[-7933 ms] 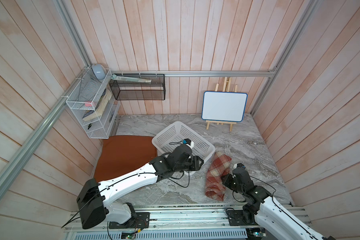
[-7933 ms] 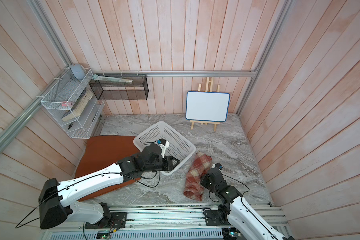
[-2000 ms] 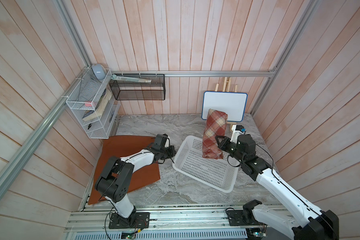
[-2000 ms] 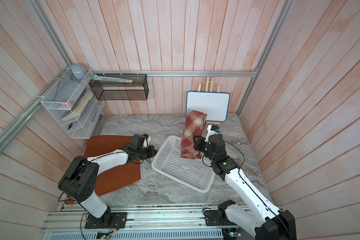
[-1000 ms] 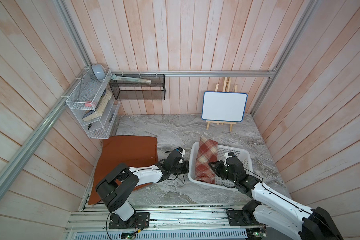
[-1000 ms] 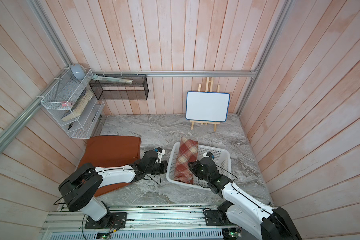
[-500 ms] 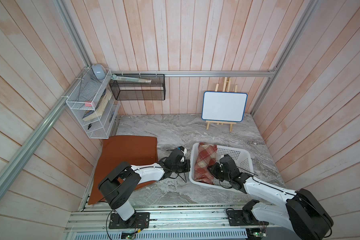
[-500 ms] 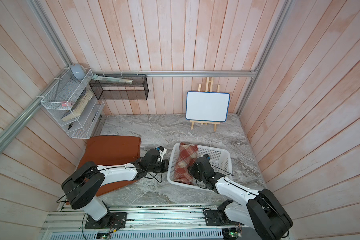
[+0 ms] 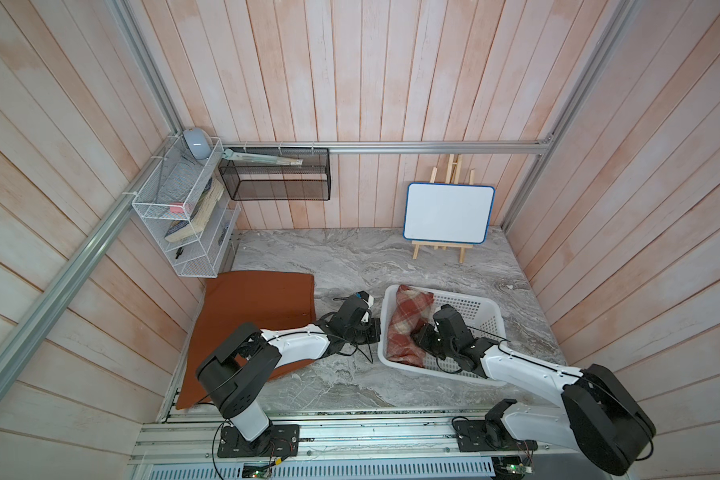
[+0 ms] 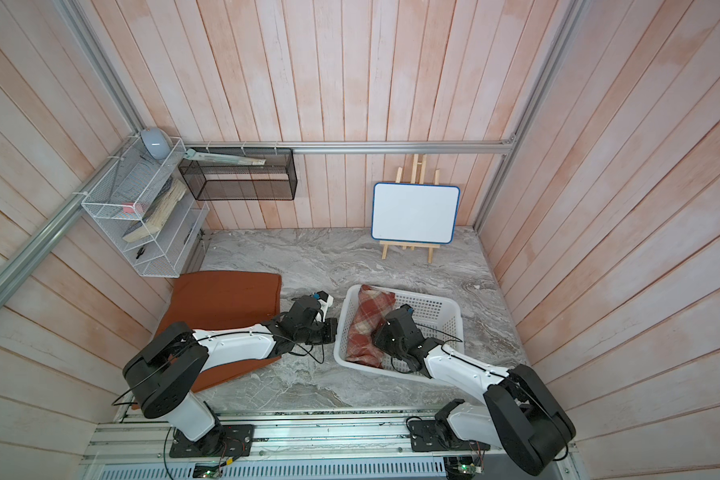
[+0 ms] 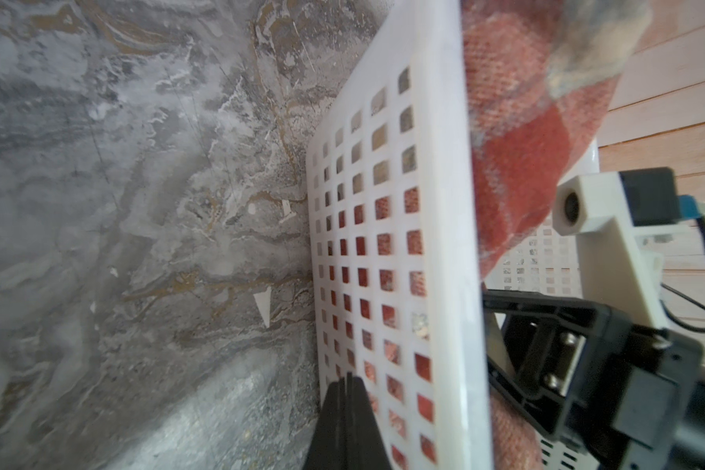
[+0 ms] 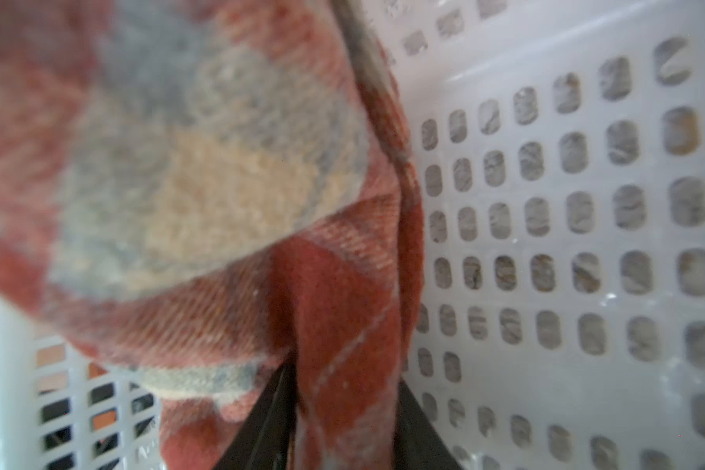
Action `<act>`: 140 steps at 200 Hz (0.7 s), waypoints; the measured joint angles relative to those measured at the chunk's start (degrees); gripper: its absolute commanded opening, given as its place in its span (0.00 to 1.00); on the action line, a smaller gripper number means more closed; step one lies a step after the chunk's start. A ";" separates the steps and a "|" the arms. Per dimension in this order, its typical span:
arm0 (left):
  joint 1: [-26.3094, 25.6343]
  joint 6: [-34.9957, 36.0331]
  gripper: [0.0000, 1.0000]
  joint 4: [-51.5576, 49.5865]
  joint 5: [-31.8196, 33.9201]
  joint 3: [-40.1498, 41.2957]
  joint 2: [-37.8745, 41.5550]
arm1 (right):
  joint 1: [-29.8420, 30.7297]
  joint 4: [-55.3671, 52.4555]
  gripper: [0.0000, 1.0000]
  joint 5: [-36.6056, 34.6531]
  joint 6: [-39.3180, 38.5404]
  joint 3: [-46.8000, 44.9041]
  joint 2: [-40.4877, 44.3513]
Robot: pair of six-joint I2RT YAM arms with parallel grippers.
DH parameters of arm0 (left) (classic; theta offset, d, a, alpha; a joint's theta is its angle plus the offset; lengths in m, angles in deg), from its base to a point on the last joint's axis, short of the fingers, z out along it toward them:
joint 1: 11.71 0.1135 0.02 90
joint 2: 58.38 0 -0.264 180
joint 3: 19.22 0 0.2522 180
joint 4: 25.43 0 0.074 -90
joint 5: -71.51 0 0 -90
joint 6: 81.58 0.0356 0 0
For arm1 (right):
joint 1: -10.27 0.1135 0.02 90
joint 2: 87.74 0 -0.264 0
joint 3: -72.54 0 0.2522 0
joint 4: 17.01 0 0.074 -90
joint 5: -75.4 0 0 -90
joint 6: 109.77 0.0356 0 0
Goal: Roll up the skirts
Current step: Place the skirt in the basket, then move the basket to the center of the board.
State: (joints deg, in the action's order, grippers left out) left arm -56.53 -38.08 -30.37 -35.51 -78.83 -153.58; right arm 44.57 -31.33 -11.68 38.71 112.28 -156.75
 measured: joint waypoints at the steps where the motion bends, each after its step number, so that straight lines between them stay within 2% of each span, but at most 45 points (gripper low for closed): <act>1: 0.00 0.00 0.00 -0.02 -0.02 -0.02 0.00 | 0.00 -0.24 0.51 -0.09 -0.07 0.07 0.15; 52: -0.20 -0.02 0.00 0.00 -0.02 -1.31 0.35 | 0.17 -9.60 0.54 -3.52 -4.85 5.14 4.87; 82: -0.20 -0.24 0.00 0.04 -0.04 -1.31 0.39 | 0.17 -13.46 0.60 -5.81 -5.99 5.49 7.21; 140: -1.07 -1.36 0.00 0.17 -0.26 -1.29 0.61 | 0.17 -21.70 0.59 -10.54 -8.13 6.12 13.35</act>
State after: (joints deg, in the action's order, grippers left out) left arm -57.60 -39.44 -30.20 -35.77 -80.12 -152.96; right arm 44.75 -53.03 -22.22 30.58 118.40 -143.40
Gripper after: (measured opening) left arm 0.041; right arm 0.596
